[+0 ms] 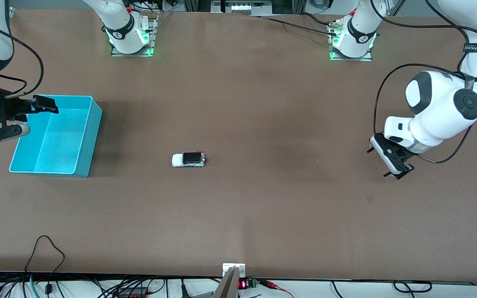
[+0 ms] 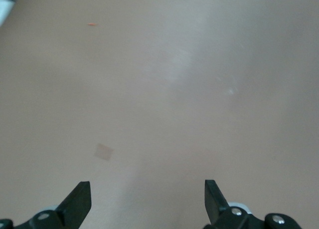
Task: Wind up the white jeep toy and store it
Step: 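Raise the left gripper away while the right gripper reaches toward the jeep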
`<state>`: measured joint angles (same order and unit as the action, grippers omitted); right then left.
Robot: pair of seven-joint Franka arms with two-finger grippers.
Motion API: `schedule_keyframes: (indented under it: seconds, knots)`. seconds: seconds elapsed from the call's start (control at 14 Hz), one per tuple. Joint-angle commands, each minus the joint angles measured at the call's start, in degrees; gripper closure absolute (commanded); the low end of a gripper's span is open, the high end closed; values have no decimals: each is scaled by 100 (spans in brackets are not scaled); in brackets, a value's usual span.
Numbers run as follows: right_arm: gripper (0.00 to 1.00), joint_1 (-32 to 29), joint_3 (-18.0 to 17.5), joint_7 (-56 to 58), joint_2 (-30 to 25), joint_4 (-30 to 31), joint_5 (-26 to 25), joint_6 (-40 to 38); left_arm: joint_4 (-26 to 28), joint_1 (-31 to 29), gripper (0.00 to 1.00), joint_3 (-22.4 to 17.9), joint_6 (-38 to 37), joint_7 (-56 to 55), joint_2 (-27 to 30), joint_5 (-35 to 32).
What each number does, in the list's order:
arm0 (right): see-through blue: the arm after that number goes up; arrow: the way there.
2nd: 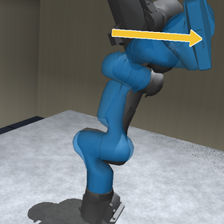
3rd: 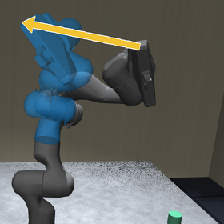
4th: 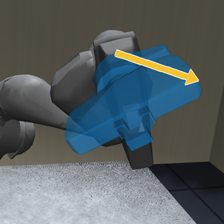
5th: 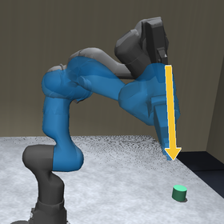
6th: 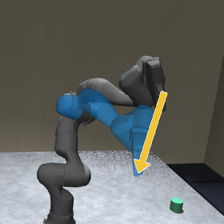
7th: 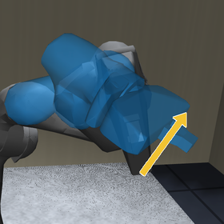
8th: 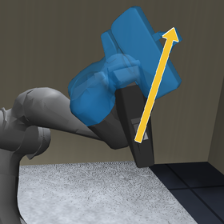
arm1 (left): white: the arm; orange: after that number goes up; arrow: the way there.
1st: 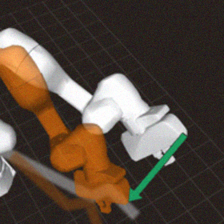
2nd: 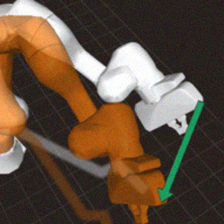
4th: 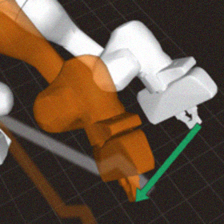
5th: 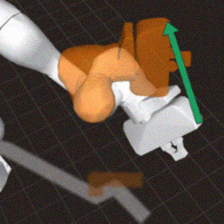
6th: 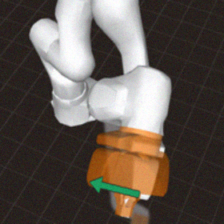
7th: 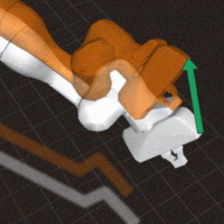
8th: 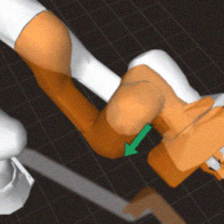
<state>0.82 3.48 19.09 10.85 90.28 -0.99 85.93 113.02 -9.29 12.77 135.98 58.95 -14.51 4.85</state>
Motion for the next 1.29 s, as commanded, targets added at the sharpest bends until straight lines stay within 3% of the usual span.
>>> schedule_keyframes:
  seconds: [0.0,0.29,0.64,0.79,1.0,1.21]
  knots:
    - [0,85,4,95,-91,279,90,169,-429,50,0,-38,-115,-1074,27,121]
    - [0,120,4,-798,-171,570,291,487,-711,147,0,-73,-124,-3078,36,104]
    - [0,515,4,-2696,-258,1087,318,960,-1001,173,0,-345,-422,-4355,71,78]
    - [0,725,4,-3609,-285,1202,318,1093,-1211,182,0,-459,-764,-4655,80,51]
    - [0,1086,4,-5489,-250,1246,327,1347,-1729,489,0,-1029,-1606,-4918,89,60]
    - [0,1587,4,-7282,-215,1570,327,1943,-2169,507,0,-1128,-2275,-5340,89,51]
